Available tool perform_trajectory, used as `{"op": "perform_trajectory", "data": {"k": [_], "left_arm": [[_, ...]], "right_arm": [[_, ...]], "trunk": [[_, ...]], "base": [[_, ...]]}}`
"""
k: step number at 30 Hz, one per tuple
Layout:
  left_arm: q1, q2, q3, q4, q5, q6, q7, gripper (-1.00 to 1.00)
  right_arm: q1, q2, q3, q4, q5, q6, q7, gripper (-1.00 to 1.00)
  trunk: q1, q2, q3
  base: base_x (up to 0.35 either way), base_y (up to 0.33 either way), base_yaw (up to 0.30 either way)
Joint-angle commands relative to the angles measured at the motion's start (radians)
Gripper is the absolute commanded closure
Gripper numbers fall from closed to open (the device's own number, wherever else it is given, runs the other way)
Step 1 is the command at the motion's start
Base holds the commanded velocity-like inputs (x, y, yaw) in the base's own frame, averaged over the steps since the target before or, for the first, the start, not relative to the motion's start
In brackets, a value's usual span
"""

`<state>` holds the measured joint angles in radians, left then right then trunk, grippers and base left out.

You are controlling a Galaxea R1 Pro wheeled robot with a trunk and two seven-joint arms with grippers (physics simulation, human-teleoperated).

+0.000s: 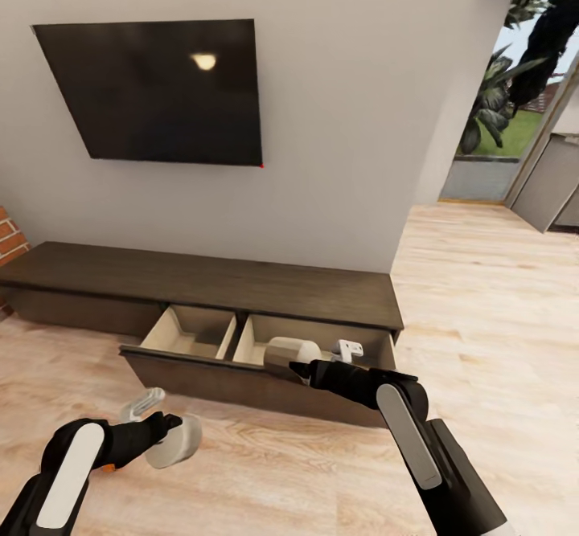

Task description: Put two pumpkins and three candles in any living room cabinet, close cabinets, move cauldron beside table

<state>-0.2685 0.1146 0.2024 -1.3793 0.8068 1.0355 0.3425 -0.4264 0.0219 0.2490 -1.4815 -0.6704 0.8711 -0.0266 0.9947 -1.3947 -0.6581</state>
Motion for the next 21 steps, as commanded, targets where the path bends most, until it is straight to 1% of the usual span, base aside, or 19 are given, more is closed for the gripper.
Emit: {"op": "perform_trajectory", "data": {"k": [1,4,7,11,18,21], "left_arm": [[0.0,0.0,0.001,0.0,0.001,0.0,0.0,1.0],[0.0,0.0,0.002,-0.001,0.002,-0.001,0.0,1.0],[0.0,0.001,0.004,-0.001,0.002,0.0,0.0,1.0],[0.0,0.002,0.004,-0.004,0.002,0.0,0.0,1.0],[0.0,0.002,0.003,-0.009,0.002,0.001,0.0,1.0],[0.0,0.002,0.003,-0.024,0.002,0.002,0.0,1.0]], "right_arm": [[0.0,0.0,-0.001,0.001,0.001,0.0,0.001,1.0],[0.0,-0.006,-0.004,0.002,0.001,0.001,0.002,1.0],[0.0,-0.003,-0.01,0.003,0.002,0.002,0.002,1.0],[0.0,0.0,-0.01,0.003,0.002,0.005,-0.001,1.0],[0.0,0.0,-0.01,0.001,0.003,0.008,-0.002,1.0],[0.0,0.001,-0.01,-0.003,0.004,0.032,-0.004,1.0]], "trunk": [[0.0,0.0,0.001],[0.0,0.0,0.004],[0.0,0.0,0.006],[0.0,0.0,0.006],[0.0,0.0,0.006],[0.0,0.0,0.006]], "base": [[0.0,0.0,-0.209],[0.009,0.002,-0.228],[0.173,0.098,-0.188],[0.082,0.04,-0.02],[0.232,0.002,-0.001],[0.068,0.0,0.0]]}}
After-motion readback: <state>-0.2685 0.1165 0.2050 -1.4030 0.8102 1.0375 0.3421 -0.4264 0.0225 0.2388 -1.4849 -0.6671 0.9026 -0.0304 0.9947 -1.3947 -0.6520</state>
